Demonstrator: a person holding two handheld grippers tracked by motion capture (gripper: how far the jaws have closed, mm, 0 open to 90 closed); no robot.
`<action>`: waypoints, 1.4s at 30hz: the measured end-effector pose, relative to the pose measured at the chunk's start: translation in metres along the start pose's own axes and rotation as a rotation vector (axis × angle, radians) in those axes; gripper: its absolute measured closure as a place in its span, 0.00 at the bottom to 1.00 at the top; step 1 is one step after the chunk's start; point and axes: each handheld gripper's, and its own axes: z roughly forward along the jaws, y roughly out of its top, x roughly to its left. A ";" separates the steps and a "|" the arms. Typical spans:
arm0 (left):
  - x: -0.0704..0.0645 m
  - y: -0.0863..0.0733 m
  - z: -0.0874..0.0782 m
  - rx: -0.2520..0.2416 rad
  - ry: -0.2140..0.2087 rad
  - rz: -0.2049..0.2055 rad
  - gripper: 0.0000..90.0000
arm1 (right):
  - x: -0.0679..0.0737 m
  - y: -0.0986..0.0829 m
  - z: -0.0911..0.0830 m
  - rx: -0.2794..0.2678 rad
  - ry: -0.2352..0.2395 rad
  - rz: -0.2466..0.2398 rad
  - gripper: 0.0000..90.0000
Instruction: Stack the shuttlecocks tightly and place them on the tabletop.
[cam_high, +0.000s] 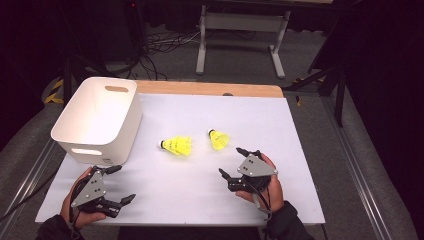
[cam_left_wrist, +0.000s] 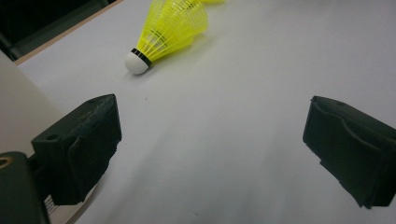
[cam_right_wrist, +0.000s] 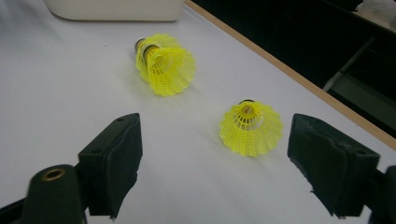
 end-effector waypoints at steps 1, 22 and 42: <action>-0.001 0.000 0.000 -0.002 0.006 0.002 0.05 | 0.000 -0.002 -0.001 0.000 -0.005 0.001 0.19; -0.001 0.000 0.001 -0.015 0.011 0.002 0.05 | -0.009 -0.044 -0.015 0.008 -0.060 0.086 0.12; 0.000 -0.002 -0.003 -0.023 0.029 -0.008 0.05 | 0.006 -0.037 0.014 0.030 0.005 0.075 0.12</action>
